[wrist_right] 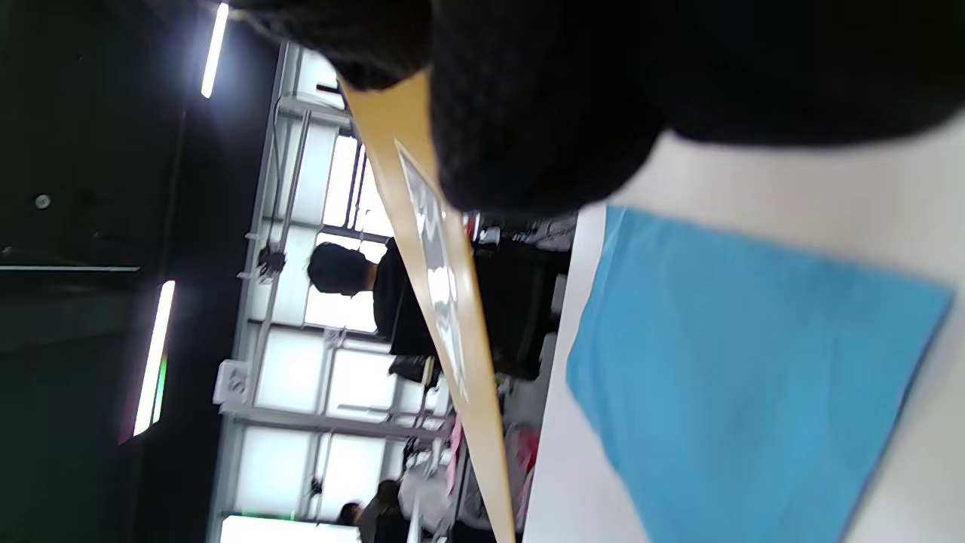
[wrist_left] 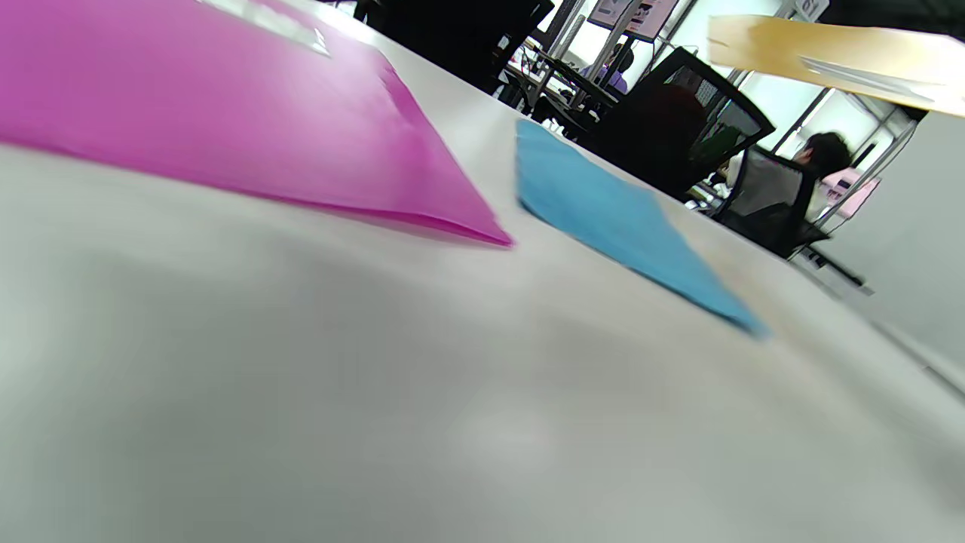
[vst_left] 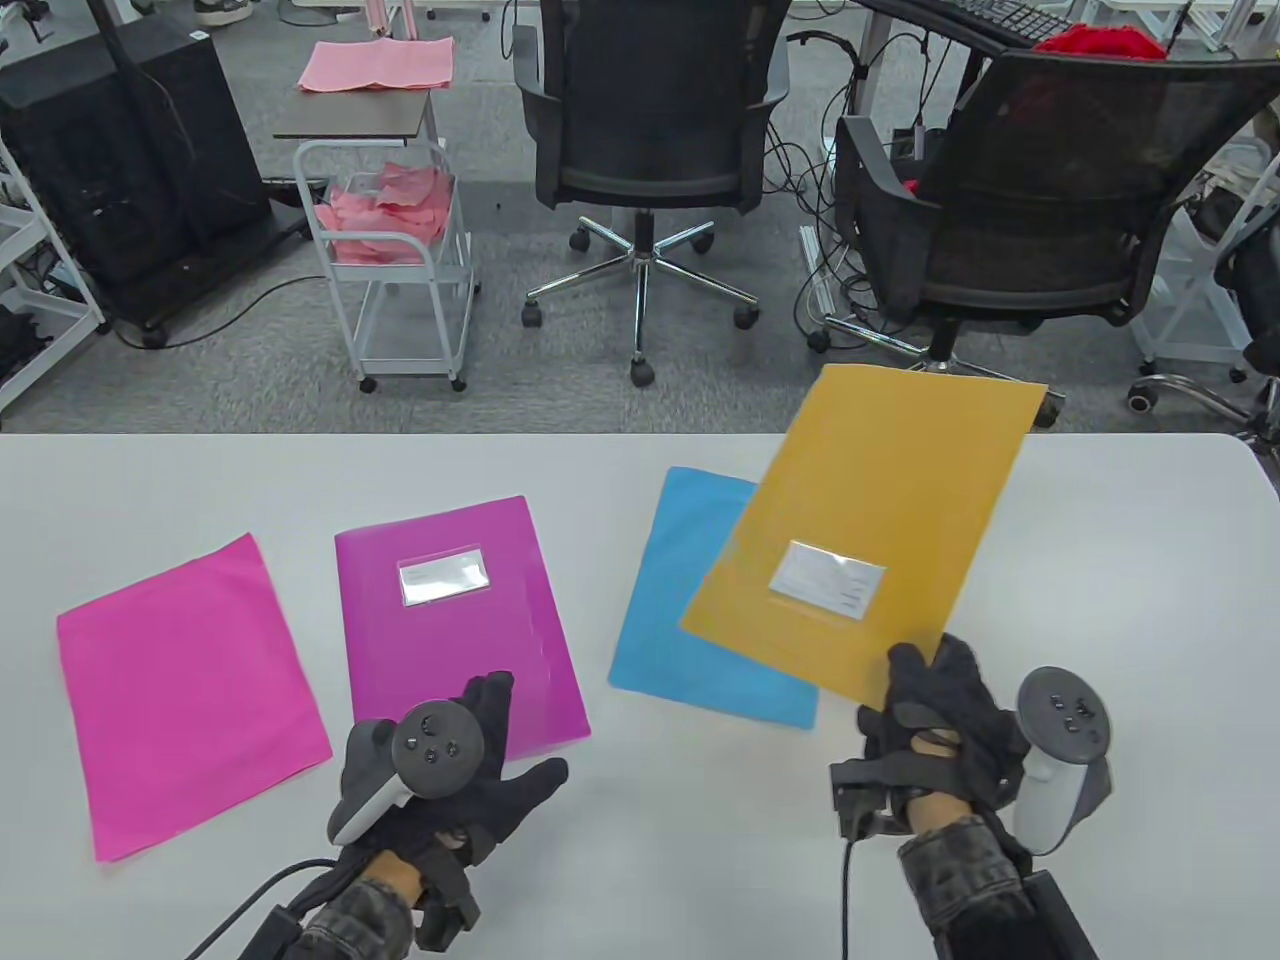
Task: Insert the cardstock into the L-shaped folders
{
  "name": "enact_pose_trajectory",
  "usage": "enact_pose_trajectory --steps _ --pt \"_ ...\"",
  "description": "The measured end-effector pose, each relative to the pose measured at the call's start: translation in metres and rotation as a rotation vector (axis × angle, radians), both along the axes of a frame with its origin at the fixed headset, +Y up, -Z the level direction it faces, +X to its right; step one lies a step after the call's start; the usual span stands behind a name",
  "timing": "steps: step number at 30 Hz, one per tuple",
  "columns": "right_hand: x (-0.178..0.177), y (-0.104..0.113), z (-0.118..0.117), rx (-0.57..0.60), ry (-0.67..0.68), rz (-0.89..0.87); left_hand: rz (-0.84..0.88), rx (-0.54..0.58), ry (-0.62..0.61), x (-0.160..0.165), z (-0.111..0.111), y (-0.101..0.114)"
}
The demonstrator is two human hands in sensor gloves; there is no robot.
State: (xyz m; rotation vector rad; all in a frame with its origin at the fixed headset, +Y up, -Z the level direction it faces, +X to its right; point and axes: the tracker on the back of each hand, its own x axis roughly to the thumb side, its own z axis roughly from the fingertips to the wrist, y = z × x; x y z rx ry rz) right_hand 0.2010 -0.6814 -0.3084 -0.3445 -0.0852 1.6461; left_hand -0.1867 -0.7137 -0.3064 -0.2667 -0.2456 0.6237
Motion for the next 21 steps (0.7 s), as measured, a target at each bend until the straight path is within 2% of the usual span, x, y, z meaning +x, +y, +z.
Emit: enact_pose_trajectory --steps 2,4,5,7,8,9,10,11,12,14,16,19,21 --pt "-0.038 -0.016 0.002 0.006 0.106 -0.063 0.269 -0.169 0.025 0.021 -0.004 -0.006" --pt "-0.059 -0.026 0.005 -0.004 0.185 -0.096 0.514 -0.297 0.070 0.031 -0.006 -0.012" --pt "-0.073 -0.035 0.007 0.058 0.237 -0.154 0.678 -0.359 0.130 0.033 -0.007 -0.016" --pt "-0.090 -0.044 0.011 0.056 0.234 -0.266 0.933 -0.372 0.252 0.032 -0.008 -0.021" --pt "-0.099 -0.048 0.013 0.033 0.262 -0.298 1.076 -0.399 0.385 0.030 -0.007 -0.025" --pt "-0.106 -0.052 0.014 0.000 0.327 -0.274 1.206 -0.433 0.496 0.026 -0.008 -0.029" --pt "-0.108 -0.053 0.014 -0.025 0.391 -0.245 1.273 -0.427 0.555 0.021 -0.007 -0.031" --pt "-0.109 -0.053 0.013 -0.013 0.480 -0.205 1.285 -0.400 0.636 0.014 -0.007 -0.032" --pt "-0.110 -0.051 0.011 -0.005 0.516 -0.154 1.218 -0.373 0.638 0.008 -0.008 -0.031" --pt "-0.104 -0.047 0.010 0.000 0.502 -0.099 1.125 -0.312 0.584 -0.004 -0.009 -0.028" --pt "-0.082 -0.045 0.006 0.009 0.379 -0.104 0.987 -0.248 0.589 -0.026 -0.010 -0.022" --pt "-0.044 -0.048 0.000 0.010 0.266 -0.134 0.820 -0.295 0.446 -0.052 -0.013 -0.020" --pt "-0.009 -0.054 -0.004 -0.022 0.148 -0.165 0.744 -0.305 0.398 -0.071 -0.012 -0.022"
